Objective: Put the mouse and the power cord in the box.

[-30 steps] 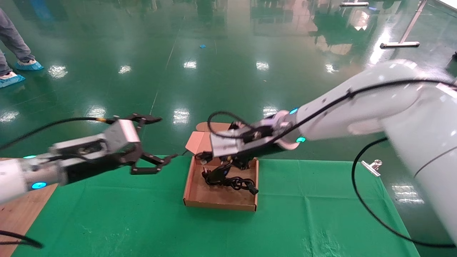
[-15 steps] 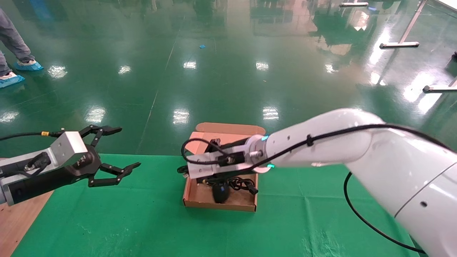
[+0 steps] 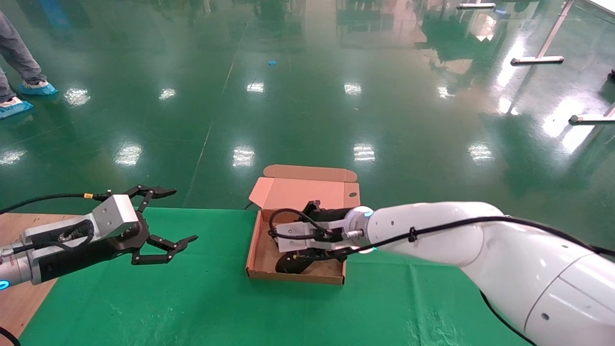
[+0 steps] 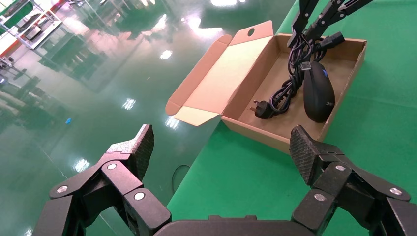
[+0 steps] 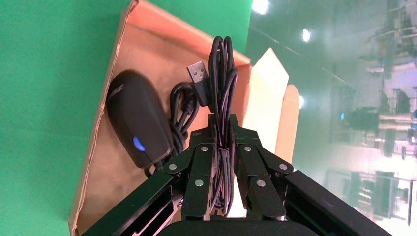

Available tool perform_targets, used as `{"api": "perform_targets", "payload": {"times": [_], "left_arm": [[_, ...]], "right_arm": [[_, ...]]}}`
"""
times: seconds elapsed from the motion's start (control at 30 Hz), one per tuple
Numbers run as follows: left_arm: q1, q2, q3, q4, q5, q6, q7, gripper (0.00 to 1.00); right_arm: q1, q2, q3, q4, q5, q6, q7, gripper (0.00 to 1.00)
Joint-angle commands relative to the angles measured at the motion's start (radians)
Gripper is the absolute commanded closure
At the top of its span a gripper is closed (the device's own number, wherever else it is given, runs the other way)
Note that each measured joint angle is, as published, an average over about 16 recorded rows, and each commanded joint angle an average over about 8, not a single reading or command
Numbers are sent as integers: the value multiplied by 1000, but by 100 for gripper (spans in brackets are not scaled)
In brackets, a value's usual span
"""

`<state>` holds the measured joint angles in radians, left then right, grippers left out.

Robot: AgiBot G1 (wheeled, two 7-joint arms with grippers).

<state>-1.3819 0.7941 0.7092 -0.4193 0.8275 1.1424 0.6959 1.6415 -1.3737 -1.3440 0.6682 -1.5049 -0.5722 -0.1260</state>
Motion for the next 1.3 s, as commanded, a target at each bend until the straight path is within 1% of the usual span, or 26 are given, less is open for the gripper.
{"api": "perform_targets", "payload": {"times": [0.03, 0.1, 0.13, 0.17, 0.93, 1.1, 1.3], "left_arm": [[-6, 4, 0, 17, 0, 9, 7, 0], [-8, 6, 0, 23, 0, 12, 9, 0], [-9, 6, -1, 26, -1, 14, 9, 0], [-10, 7, -1, 28, -1, 16, 10, 0], [-3, 3, -3, 4, 1, 9, -2, 0], [14, -7, -25, -42, -4, 27, -48, 0], [45, -26, -68, -128, -14, 61, -136, 0]], "right_arm": [[-9, 0, -16, -8, 5, 23, -4, 34], [-13, 0, -21, -8, 9, 30, -5, 9], [-14, 0, -23, -8, 11, 34, -6, 1], [-16, 0, -26, -9, 13, 37, -6, 0], [-10, 7, -7, -3, 5, 12, -2, 0], [-35, 39, 43, 23, 40, -31, 13, 0], [-91, 114, 149, 84, 116, -124, 44, 0]]}}
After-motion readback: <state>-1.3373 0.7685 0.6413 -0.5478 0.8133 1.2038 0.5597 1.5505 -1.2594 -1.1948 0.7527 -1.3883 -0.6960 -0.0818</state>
